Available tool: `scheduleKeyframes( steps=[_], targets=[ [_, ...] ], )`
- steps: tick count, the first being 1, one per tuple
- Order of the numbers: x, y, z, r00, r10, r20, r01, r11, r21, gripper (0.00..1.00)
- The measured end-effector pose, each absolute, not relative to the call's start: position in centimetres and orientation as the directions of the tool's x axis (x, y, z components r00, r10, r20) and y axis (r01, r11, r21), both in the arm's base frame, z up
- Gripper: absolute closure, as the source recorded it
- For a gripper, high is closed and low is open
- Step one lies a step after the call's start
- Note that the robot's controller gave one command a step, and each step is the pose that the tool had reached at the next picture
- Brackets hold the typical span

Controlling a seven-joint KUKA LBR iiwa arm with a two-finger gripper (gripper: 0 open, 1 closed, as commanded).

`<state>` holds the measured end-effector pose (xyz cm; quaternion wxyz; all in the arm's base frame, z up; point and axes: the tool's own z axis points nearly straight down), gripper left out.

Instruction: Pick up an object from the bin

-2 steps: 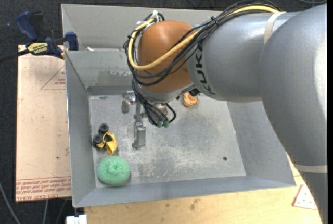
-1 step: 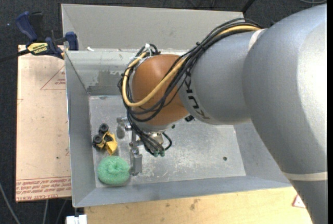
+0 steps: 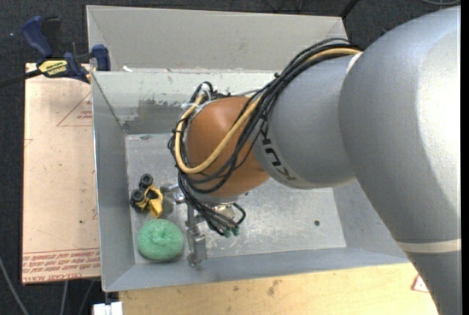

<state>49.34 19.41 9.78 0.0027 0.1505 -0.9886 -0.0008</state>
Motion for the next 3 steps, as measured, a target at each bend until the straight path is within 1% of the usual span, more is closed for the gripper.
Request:
scheduleKeyframes(
  steps=[1, 2, 3],
  targets=[
    [51.2, 22.5, 8.3, -0.867, -0.499, -0.006, -0.499, 0.867, -0.002, 0.00],
    [49.6, 25.3, 7.4, -0.782, -0.623, -0.006, -0.623, 0.782, -0.001, 1.00],
    [49.6, 25.3, 7.4, -0.782, -0.623, -0.006, -0.623, 0.782, -0.001, 1.00]
  ],
)
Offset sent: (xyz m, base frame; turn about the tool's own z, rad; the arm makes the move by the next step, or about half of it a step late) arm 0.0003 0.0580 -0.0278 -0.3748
